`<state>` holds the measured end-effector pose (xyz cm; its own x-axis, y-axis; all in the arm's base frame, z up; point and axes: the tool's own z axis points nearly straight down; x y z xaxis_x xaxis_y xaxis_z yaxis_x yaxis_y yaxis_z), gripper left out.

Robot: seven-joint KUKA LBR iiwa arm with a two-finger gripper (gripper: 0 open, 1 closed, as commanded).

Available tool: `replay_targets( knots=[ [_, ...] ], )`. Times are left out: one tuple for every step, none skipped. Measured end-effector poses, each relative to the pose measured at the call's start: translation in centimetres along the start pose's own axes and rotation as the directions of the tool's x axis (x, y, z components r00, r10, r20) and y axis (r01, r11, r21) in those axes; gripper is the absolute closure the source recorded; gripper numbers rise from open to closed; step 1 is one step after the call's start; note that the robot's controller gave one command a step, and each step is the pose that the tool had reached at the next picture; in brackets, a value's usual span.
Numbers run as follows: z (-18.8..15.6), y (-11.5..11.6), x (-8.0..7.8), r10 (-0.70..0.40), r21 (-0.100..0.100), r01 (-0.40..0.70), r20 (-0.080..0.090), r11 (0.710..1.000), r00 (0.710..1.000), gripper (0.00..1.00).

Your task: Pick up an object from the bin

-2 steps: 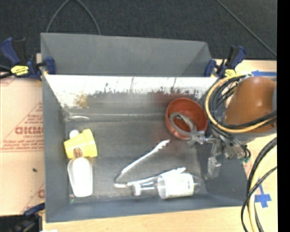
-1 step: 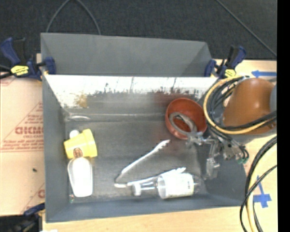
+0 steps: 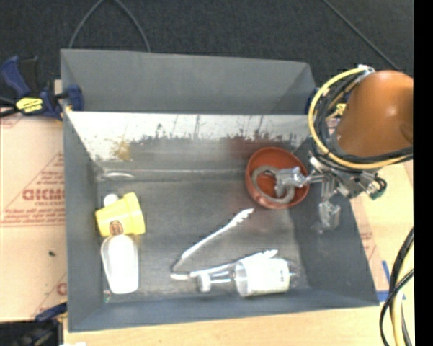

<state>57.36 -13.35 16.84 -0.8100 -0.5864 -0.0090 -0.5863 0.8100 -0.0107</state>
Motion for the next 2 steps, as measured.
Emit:
replay_targets(
  knots=[
    [8.4,3.7,4.4,0.072,-0.016,-0.073,-0.016,0.997,0.997,0.00],
    [-3.8,0.3,2.8,0.026,0.000,-0.026,0.000,1.000,1.000,0.00]
  ],
)
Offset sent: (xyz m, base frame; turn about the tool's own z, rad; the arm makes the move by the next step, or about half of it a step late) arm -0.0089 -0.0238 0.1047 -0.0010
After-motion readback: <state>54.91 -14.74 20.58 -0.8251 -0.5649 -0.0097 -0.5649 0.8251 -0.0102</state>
